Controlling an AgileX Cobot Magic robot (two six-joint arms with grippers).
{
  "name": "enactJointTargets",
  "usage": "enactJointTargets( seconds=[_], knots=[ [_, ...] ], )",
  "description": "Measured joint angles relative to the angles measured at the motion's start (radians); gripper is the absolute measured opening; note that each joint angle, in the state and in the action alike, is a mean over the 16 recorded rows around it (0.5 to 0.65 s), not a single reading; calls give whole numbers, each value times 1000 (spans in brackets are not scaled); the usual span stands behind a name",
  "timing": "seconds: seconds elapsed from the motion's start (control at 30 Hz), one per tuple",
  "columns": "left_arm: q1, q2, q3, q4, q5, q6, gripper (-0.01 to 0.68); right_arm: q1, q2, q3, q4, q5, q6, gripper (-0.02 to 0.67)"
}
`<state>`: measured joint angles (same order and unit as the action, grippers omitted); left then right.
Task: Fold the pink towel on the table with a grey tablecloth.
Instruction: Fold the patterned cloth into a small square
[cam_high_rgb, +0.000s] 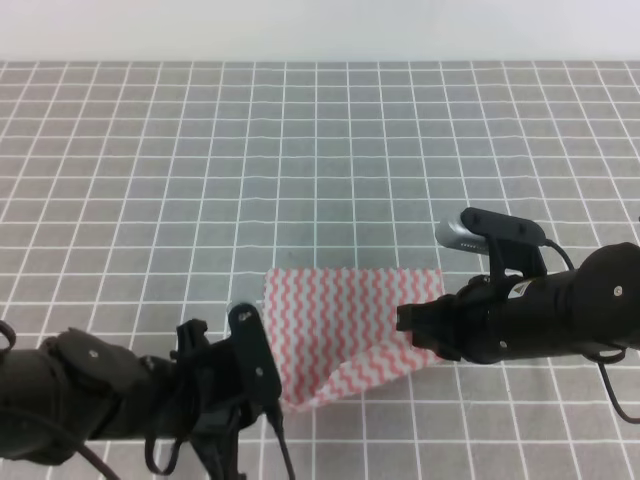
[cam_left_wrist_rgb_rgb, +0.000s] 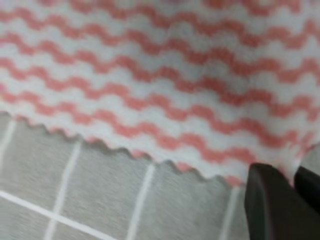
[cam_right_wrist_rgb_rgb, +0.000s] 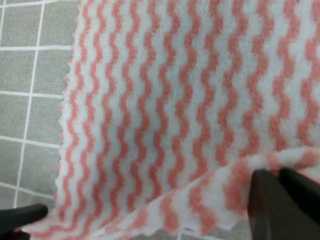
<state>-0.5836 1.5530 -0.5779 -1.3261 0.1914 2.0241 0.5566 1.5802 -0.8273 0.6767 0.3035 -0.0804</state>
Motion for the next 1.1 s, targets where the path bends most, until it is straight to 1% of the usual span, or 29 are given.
enactJointTargets(
  seconds=[0.13, 0.23, 0.53, 1.1],
  knots=[
    [0, 0, -23, -35, -28, 15, 17, 0, -1, 0, 1, -4, 1, -15],
    [0, -2, -43, -63, -51, 19, 2, -1, -1, 0, 4, -8, 2, -15],
    [0, 0, -96, -123, -115, 18, -1, -23, -1, 0, 12, -15, 4, -15],
    [-1, 86, -171, -190, -143, 17, -3, -57, 22, 0, 20, -32, 5, -15]
  ],
)
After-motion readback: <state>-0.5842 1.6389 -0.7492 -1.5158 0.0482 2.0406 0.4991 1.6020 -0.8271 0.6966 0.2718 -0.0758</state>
